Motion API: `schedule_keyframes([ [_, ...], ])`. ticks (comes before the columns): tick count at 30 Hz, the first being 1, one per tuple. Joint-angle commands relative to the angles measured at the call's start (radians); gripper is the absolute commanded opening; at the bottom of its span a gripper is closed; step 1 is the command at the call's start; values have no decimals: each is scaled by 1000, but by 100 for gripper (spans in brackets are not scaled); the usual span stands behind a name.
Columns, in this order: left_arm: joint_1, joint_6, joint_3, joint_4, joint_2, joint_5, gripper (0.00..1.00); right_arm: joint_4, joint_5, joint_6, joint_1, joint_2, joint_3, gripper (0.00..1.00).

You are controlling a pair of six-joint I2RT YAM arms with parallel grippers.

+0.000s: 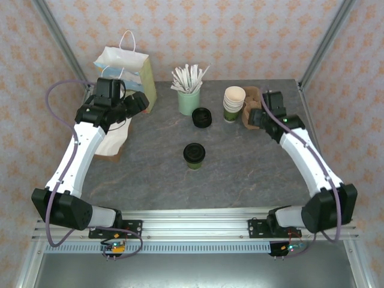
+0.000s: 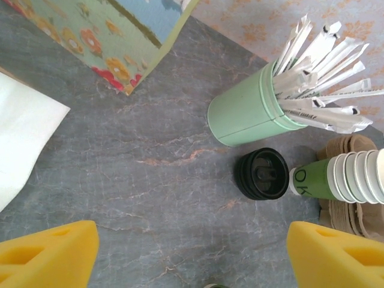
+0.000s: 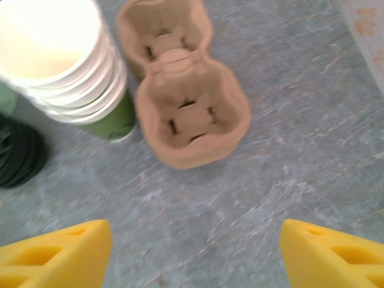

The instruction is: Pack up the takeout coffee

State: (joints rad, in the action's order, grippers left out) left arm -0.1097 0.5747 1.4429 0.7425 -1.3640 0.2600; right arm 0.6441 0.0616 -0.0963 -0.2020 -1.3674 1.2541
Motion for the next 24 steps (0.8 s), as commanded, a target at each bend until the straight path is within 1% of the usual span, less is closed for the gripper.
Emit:
schedule_keyframes([
  [1, -4, -30, -9, -11, 18, 41, 83, -37, -53, 32, 44, -114, 81, 69],
  [3, -5, -35, -7, -2, 28, 54, 83, -41, -80, 57, 68, -193, 131, 66],
  [4, -5, -64, -9, 1, 32, 56, 83, -40, -89, 61, 75, -226, 157, 65],
  [6, -5, -78, -7, 10, 40, 42, 83, -20, -110, 59, 88, -292, 218, 64],
  [8, -5, -80, 12, 23, 34, -9, 83, -13, -110, 53, 90, -327, 249, 64],
  [11, 10, -83, 96, 60, -16, -101, 83, -36, -125, 39, 90, -328, 245, 65],
  [12, 25, -77, 132, 67, -41, -111, 82, -39, -128, 39, 90, -327, 245, 65],
  [15, 64, -50, 231, 64, -115, -77, 81, -44, -121, 47, 90, -330, 251, 68],
  [18, 68, -45, 304, 64, -165, -31, 81, -41, -111, 67, 96, -365, 274, 68],
  [19, 68, -46, 306, 54, -168, -19, 81, -36, -114, 73, 100, -385, 289, 67],
  [20, 68, -13, 302, 45, -167, -13, 81, -21, -117, 77, 106, -410, 309, 65],
  [24, 68, -4, 276, 31, -157, -8, 81, 14, -115, 114, 117, -494, 386, 58],
])
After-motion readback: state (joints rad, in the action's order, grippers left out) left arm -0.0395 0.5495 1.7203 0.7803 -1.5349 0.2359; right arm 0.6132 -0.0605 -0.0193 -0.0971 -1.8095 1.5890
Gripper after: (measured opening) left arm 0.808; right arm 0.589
